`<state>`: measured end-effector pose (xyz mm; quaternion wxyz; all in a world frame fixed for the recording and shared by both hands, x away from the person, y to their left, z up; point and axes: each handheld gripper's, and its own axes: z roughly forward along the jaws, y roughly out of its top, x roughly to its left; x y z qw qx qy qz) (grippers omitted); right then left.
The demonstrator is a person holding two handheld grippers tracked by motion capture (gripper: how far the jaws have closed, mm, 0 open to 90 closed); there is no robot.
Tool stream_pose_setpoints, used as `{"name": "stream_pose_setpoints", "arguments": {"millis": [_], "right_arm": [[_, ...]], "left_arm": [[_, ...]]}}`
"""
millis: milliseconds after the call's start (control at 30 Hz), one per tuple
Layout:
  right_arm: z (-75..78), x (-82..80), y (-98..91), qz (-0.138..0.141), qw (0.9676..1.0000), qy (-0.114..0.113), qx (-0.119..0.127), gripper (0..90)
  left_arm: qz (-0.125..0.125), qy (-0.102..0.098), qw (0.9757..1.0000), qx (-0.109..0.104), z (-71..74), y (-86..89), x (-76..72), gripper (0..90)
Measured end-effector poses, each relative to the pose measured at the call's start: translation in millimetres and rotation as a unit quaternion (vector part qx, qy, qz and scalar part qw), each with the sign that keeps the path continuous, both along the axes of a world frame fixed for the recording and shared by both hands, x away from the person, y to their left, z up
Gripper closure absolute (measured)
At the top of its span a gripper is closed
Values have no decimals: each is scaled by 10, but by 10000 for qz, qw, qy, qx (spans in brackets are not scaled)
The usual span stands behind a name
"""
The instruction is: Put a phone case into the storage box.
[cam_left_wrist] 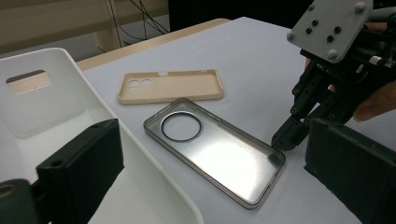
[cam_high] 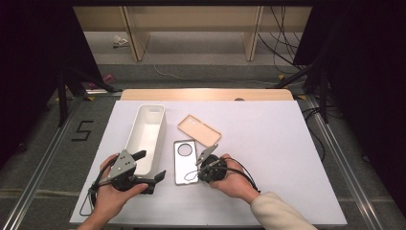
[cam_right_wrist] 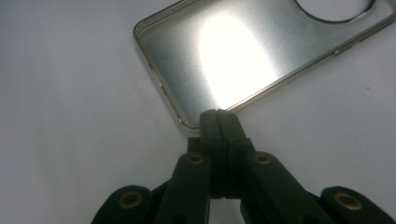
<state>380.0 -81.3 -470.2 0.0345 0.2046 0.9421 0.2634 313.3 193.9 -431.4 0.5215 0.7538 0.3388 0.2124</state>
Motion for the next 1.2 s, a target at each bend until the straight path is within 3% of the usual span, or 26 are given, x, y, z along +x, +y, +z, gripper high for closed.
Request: {"name": "stream_pose_setpoints", "arguments": {"millis": [867, 1033, 1067, 1100, 1200], "right_arm": [[-10, -39, 76, 133, 9997, -3, 181, 884], [135, -23, -47, 51, 9991, -231, 354, 739], [221, -15, -163, -58, 9977, -418, 522, 645], [221, -15, -163, -58, 9977, -418, 522, 645], [337, -4, -385, -273, 9941, -649, 824, 504]], "left_arm": [[-222, -103, 9994, 225, 5, -65, -42, 68], [-299, -128, 9989, 331, 3, -77, -53, 78], [-334, -123, 9987, 370, 2, -82, -54, 84], [-381, -110, 9985, 382, 2, -93, -60, 84], [-561, -75, 9969, 553, 8, -143, -75, 100]]}}
